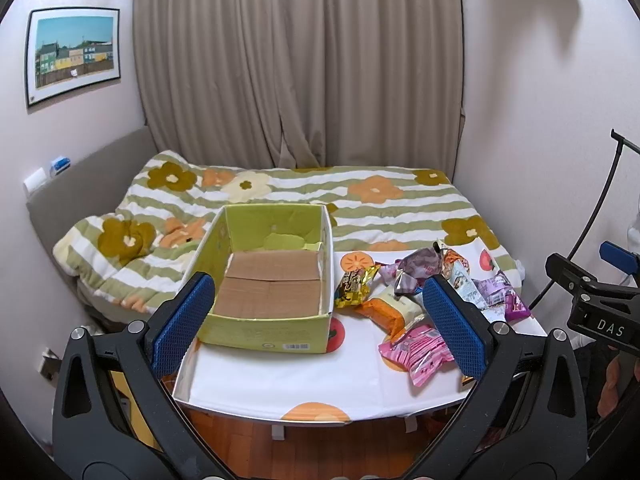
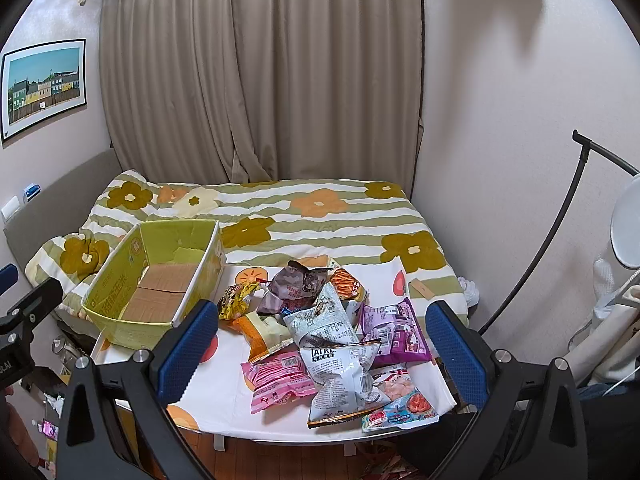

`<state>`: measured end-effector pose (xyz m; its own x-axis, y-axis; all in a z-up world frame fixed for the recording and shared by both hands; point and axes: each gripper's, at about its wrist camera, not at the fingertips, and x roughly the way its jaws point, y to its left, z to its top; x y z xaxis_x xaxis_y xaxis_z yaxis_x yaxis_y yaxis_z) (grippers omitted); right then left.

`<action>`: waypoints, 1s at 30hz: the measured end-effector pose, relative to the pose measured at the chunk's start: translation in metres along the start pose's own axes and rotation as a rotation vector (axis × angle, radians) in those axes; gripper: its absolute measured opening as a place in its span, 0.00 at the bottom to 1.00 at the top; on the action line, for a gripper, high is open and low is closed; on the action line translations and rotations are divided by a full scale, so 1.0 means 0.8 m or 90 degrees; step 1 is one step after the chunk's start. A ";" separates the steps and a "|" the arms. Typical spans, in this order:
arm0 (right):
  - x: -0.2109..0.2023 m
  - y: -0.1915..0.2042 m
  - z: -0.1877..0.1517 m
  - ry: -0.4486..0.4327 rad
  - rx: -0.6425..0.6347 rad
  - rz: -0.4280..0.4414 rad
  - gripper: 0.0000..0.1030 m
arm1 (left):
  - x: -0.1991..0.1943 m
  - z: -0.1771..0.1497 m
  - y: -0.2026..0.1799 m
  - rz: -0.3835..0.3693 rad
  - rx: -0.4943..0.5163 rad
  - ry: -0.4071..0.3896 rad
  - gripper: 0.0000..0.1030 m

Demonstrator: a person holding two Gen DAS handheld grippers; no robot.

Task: Organize snacks

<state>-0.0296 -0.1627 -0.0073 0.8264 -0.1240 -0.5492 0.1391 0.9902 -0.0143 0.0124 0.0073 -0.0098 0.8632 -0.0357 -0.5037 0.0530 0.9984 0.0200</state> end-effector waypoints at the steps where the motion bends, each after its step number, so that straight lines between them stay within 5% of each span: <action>1: 0.001 0.000 -0.001 0.000 0.000 0.001 1.00 | 0.000 0.001 0.000 -0.001 -0.001 0.000 1.00; 30: -0.002 0.001 -0.003 0.004 -0.001 -0.002 1.00 | 0.000 0.000 -0.009 -0.005 -0.001 0.004 1.00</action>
<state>-0.0319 -0.1618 -0.0084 0.8223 -0.1274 -0.5547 0.1416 0.9898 -0.0174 0.0117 0.0001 -0.0099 0.8599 -0.0436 -0.5086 0.0589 0.9982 0.0140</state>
